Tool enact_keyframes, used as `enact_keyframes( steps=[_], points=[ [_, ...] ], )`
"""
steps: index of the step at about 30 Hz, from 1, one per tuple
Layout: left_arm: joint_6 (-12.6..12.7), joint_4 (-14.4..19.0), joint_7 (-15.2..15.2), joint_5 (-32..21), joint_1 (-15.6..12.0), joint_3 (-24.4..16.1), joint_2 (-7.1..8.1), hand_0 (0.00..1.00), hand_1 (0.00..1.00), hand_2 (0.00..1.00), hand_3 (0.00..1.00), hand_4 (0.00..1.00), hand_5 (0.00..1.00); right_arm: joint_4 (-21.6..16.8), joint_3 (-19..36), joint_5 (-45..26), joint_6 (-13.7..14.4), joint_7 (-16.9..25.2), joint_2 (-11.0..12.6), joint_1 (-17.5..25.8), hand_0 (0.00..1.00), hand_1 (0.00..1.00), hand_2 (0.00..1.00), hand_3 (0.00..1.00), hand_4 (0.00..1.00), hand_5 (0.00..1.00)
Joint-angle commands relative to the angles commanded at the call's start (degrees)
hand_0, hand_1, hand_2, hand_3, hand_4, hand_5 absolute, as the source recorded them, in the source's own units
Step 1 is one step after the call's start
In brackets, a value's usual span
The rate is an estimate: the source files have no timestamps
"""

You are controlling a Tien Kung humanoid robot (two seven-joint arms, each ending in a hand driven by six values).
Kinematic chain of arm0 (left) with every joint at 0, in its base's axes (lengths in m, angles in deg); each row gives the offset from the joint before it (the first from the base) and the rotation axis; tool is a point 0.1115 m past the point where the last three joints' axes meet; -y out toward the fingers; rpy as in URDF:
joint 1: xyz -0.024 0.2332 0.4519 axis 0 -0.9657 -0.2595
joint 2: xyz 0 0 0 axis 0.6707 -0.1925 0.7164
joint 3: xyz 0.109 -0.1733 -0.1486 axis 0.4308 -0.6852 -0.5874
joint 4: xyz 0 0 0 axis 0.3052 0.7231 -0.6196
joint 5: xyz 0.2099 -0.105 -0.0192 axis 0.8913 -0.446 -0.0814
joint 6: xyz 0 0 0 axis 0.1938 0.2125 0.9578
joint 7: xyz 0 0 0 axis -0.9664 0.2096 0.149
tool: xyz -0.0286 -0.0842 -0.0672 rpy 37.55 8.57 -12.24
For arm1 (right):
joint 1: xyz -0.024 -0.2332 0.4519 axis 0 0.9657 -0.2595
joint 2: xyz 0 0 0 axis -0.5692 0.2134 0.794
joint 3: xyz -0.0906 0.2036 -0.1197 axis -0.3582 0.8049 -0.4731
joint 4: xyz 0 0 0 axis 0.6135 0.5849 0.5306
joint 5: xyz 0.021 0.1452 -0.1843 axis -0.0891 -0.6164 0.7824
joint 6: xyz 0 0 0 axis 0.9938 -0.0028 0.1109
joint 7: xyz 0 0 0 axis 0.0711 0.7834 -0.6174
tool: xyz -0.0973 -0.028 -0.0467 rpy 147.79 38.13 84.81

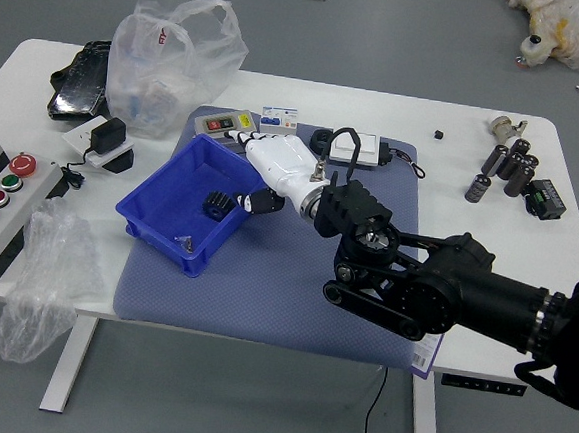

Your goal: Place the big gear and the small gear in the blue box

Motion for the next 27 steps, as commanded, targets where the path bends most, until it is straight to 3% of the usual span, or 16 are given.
enact_keyframes(
  steps=[2, 3, 8, 9, 13, 20, 21, 27],
  points=[
    [0.06, -0.04, 0.15, -0.28, -0.03, 0.19, -0.07, 0.63, 0.474, 0.535, 0.709, 0.745, 0.519, -1.84, 2.39, 0.5, -0.44, -0.9, 1.59, 1.66, 0.627, 0.792, 0.889, 0.914, 0.723, 0.278],
    [0.09, -0.06, 0.21, -0.42, -0.08, 0.28, -0.11, 0.63, 0.475, 0.535, 0.709, 0.744, 0.518, -2.92, 3.6, 0.99, -1.21, -1.93, 2.61, 2.67, 0.454, 0.617, 0.781, 0.838, 0.738, 0.275],
    [0.19, -0.09, 0.17, -0.72, -0.69, 0.27, -0.25, 0.63, 0.475, 0.535, 0.709, 0.744, 0.518, -9.76, 10.61, 5.59, -7.66, -9.48, 8.57, 8.66, 0.454, 0.617, 0.781, 0.838, 0.738, 0.275],
    [0.2, -0.09, 0.08, -0.58, -0.82, 0.1, -0.25, 0.63, 0.474, 0.534, 0.708, 0.743, 0.515, -11.17, 12.0, 6.78, -9.21, -11.3, 9.61, 9.83, 0.388, 0.48, 0.766, 0.844, 0.761, 0.263],
    [0.19, -0.13, 0.07, -0.27, -0.94, -0.13, -0.25, 0.63, 0.474, 0.534, 0.708, 0.743, 0.515, -15.91, 16.2, 8.93, -15.07, -17.47, 11.62, 12.81, 0.388, 0.48, 0.766, 0.844, 0.761, 0.263],
    [0.14, -0.28, 0.68, -0.58, -0.4, 0.52, -0.23, 0.63, 0.475, 0.535, 0.707, 0.742, 0.513, -19.34, 17.35, 6.81, -23.07, -17.47, 13.35, 15.46, 0.364, 0.455, 0.776, 0.865, 0.792, 0.258],
    [0.14, -0.28, 0.69, -0.58, -0.4, 0.53, -0.24, 0.63, 0.474, 0.534, 0.707, 0.743, 0.508, -20.07, 17.45, 6.29, -23.7, -17.47, 13.78, 15.86, 0.322, 0.412, 0.789, 0.883, 0.818, 0.271],
    [0.13, -0.28, 0.52, -0.23, -0.49, 0.17, -0.3, 0.63, 0.474, 0.534, 0.706, 0.744, 0.504, -23.02, 18.79, 4.22, -23.67, -17.47, 15.98, 18.25, 0.32, 0.412, 0.791, 0.889, 0.817, 0.275]
  ],
)
